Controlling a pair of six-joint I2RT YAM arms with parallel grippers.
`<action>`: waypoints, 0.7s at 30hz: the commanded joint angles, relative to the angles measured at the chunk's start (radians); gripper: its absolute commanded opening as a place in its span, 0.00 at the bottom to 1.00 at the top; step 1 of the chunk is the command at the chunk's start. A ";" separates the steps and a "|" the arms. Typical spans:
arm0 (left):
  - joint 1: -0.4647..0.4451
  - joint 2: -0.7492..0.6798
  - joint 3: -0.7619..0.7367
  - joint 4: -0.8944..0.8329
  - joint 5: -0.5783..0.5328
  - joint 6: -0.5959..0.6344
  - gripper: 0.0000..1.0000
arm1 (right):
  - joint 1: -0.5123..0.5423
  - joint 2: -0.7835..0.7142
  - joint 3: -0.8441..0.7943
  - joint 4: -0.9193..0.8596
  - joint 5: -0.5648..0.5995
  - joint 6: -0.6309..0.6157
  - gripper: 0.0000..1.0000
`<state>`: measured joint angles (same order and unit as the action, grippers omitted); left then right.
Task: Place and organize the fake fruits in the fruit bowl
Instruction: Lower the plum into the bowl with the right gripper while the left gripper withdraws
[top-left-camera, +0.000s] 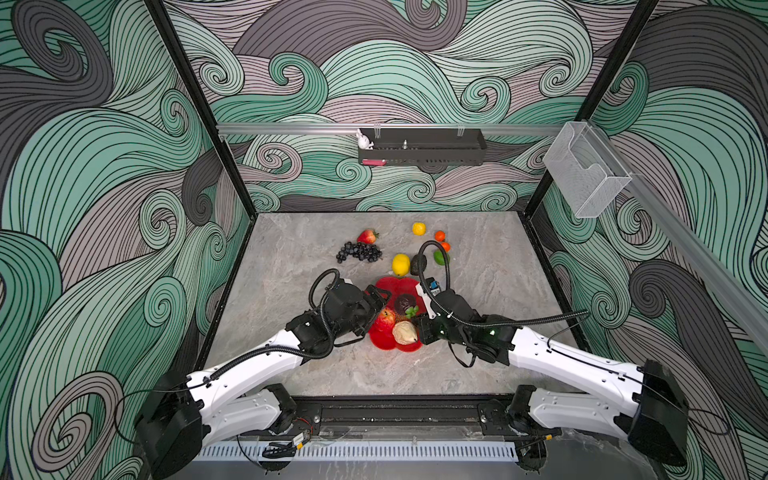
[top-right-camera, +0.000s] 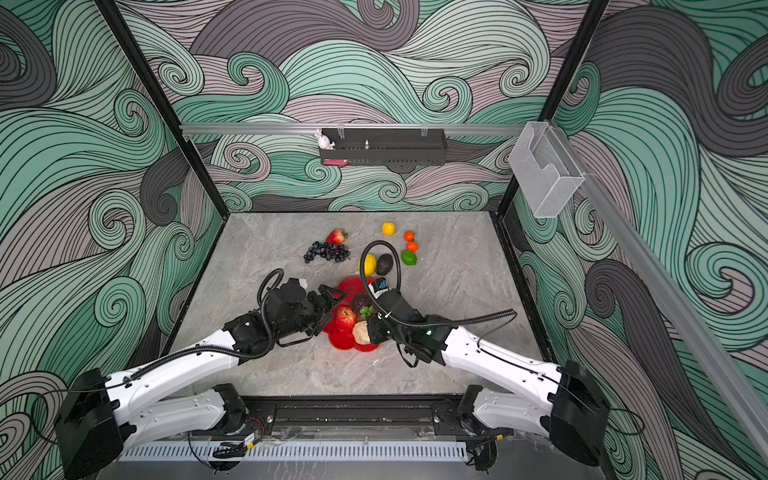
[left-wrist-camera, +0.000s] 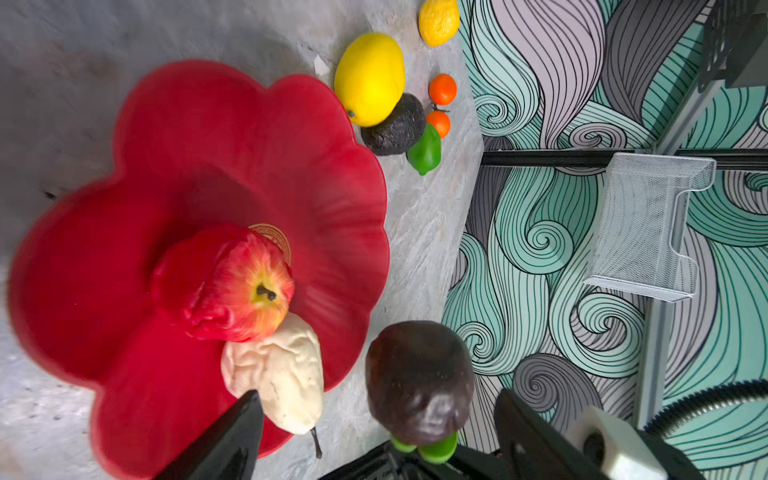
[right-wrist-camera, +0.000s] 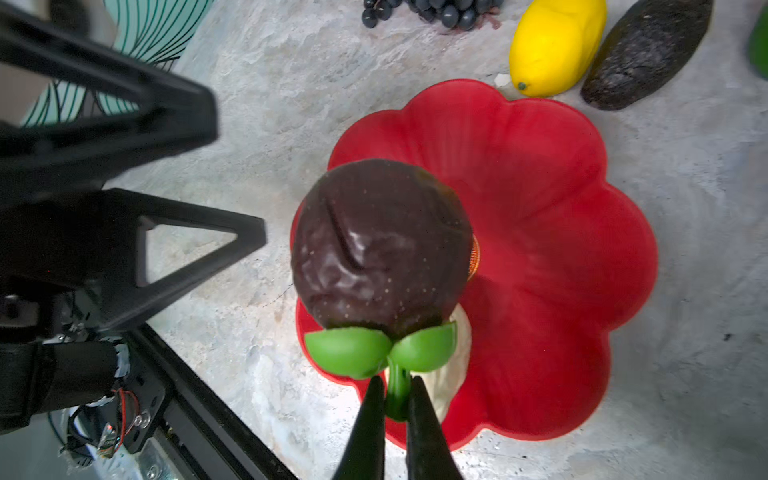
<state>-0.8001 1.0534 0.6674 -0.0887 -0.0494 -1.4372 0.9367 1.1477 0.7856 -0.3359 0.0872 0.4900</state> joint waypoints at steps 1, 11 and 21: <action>-0.001 -0.093 0.007 -0.104 -0.153 0.139 0.89 | -0.043 -0.006 0.055 -0.142 -0.025 -0.086 0.11; 0.031 -0.337 0.037 -0.410 -0.433 0.534 0.90 | -0.105 0.181 0.246 -0.360 -0.079 -0.249 0.12; 0.038 -0.519 -0.021 -0.474 -0.530 0.720 0.90 | -0.148 0.396 0.458 -0.519 -0.074 -0.344 0.12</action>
<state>-0.7723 0.5472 0.6624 -0.5091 -0.5194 -0.8101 0.8013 1.5120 1.1896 -0.7677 0.0181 0.1963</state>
